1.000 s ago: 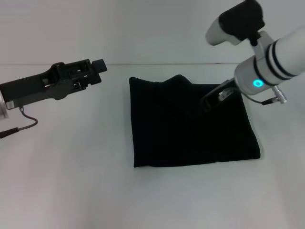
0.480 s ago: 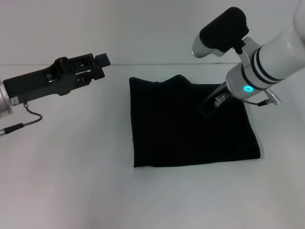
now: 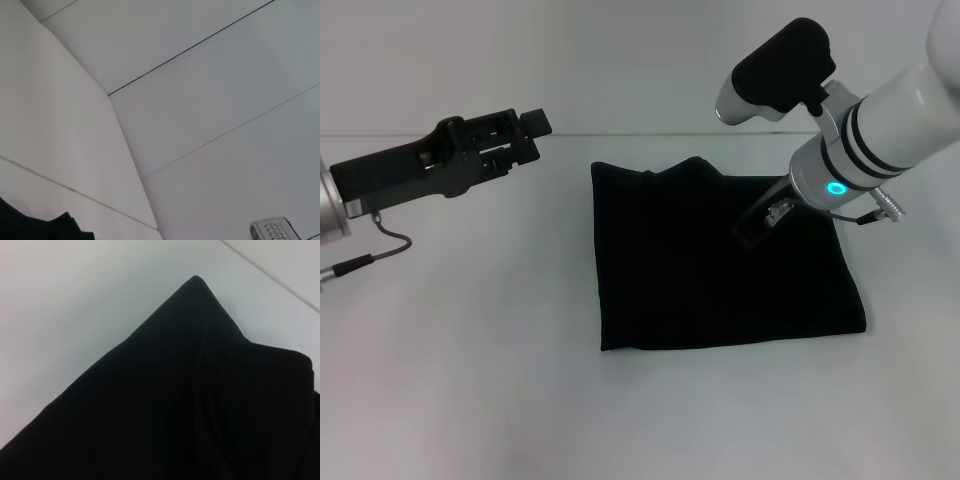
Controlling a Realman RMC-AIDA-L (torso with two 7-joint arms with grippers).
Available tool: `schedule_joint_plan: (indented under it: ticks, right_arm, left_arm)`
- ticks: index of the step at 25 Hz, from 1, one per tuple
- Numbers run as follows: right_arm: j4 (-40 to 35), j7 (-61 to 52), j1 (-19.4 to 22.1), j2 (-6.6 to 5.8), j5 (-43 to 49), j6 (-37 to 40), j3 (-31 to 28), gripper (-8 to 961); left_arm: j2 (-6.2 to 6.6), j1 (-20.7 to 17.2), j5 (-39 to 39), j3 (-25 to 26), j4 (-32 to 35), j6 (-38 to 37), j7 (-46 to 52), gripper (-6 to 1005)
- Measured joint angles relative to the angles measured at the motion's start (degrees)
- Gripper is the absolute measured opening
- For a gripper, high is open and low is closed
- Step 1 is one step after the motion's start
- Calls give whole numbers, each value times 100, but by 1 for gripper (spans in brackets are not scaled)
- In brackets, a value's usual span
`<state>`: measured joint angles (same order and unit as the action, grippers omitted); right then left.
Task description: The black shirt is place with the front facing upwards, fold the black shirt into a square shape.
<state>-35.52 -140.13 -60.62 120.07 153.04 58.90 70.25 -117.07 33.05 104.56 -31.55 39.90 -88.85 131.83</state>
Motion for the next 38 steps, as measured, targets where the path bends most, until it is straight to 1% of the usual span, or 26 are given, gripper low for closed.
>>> schedule_joint_plan:
  ticks: [4, 8, 12, 17, 19, 21, 26, 29, 33, 36, 38]
  right_arm:
    - [-183, -276, 87, -22, 18, 101, 12, 183]
    - [-571, -427, 297, -26, 17, 380, -13, 30]
    - [-1000, -811, 591, -19, 23, 611, -24, 21]
    - [-1735, -1604, 1222, -91, 44, 813, -60, 16]
    - [-1919, -1768, 1417, -119, 47, 874, -75, 16]
    - [-1960, -1858, 1521, -144, 48, 883, -163, 17]
    - [-1738, -1887, 1534, -168, 48, 1065, -619, 17]
    - [-1724, -1893, 1545, -170, 51, 1171, -745, 22]
    - [-1641, -1850, 1537, -213, 63, 1088, -941, 33]
    - [-1402, -1796, 1434, -286, 51, 1041, -1004, 41]
    - [-1131, -1752, 1324, -363, 19, 1039, -1147, 46]
  left_arm:
    - [0, 17, 1, 0, 0, 11, 0, 572]
    - [6, 37, 3, 0, 0, 19, 0, 572]
    - [21, 44, 3, 0, 0, 19, 0, 572]
    - [21, 44, 3, 0, 0, 11, -38, 573]
    - [20, 44, 2, 0, 0, 12, -44, 574]
    - [22, 45, 2, 0, 0, 12, -46, 574]
    - [24, 57, -10, 2, 1, 18, -48, 574]
    - [14, 55, -58, 8, 0, 18, -49, 574]
    - [6, 53, -74, 9, -4, 17, -50, 573]
    - [-1, 61, -86, 9, -7, 18, -52, 573]
    - [-1, 66, -109, 9, -11, 18, -52, 573]
